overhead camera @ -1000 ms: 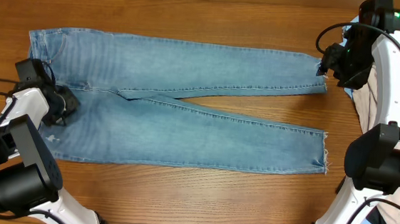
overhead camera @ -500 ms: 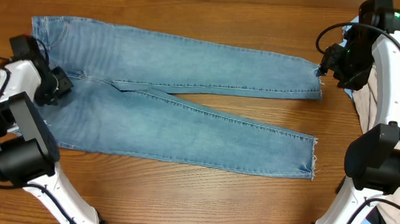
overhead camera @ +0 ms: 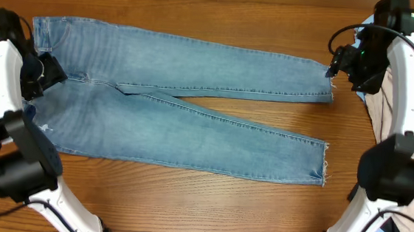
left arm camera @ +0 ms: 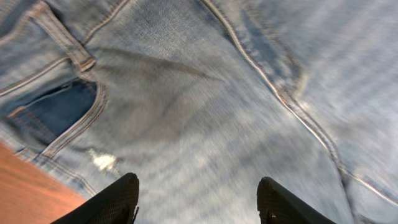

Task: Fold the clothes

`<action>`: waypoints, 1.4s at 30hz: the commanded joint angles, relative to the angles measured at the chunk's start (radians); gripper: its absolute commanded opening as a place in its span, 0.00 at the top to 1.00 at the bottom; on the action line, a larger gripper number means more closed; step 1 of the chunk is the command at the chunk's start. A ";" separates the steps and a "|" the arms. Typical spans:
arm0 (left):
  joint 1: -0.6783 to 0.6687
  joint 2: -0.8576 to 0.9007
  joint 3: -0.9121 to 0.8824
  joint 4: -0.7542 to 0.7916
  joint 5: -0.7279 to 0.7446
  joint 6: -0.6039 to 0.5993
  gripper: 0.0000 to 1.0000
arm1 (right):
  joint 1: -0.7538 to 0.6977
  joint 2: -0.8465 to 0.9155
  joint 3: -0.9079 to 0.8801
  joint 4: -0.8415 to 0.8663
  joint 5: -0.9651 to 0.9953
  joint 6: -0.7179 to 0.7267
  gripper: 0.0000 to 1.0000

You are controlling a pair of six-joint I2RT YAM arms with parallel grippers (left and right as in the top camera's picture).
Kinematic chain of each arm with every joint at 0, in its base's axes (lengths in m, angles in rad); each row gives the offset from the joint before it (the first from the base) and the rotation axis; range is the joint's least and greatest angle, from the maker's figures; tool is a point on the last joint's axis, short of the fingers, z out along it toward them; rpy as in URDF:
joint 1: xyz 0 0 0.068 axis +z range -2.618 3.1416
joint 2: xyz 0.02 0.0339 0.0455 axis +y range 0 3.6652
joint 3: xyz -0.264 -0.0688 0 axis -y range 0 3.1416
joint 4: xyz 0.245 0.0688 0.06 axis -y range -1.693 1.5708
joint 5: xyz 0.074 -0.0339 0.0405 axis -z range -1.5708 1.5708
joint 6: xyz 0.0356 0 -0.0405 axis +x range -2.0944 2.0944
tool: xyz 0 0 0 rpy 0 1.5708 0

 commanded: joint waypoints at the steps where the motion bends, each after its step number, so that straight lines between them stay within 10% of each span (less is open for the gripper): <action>1: -0.042 -0.156 -0.010 -0.029 0.026 0.031 0.36 | -0.003 -0.187 -0.006 0.017 0.042 0.000 0.24; 16: -0.089 -0.632 -0.495 0.090 0.009 -0.063 0.27 | -0.003 -0.795 -0.804 0.334 -0.007 0.133 0.18; 19: -0.071 -0.702 -0.593 0.152 0.008 -0.110 0.15 | -0.003 -0.895 -1.001 0.406 -0.023 0.191 0.00; 30: -0.023 -0.699 -0.716 0.214 0.041 -0.139 0.09 | -0.003 -0.901 -1.448 0.606 -0.120 0.500 0.00; 42: -0.023 -0.698 -0.716 0.225 0.042 -0.139 0.09 | -0.003 -0.898 -1.666 0.880 -0.122 0.611 0.42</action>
